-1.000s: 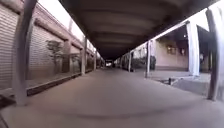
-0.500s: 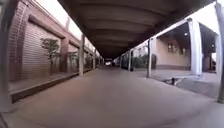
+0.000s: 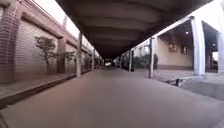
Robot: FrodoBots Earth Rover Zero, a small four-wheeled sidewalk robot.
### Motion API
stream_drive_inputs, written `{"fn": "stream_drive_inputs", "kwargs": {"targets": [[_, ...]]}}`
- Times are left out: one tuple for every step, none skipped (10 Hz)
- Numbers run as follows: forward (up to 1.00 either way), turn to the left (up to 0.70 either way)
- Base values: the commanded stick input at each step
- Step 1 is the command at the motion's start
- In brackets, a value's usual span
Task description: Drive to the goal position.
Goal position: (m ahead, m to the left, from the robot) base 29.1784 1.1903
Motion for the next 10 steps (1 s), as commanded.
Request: {"fn": "stream_drive_inputs", "kwargs": {"targets": [[0.7, 0.0], [0.7, 0.0], [0.7, 0.0], [0.7, 0.0], [0.7, 0.0], [0.7, 0.0], [0.7, 0.0], [0.7, 0.0], [0.7, 0.0], [0.7, 0.0]]}}
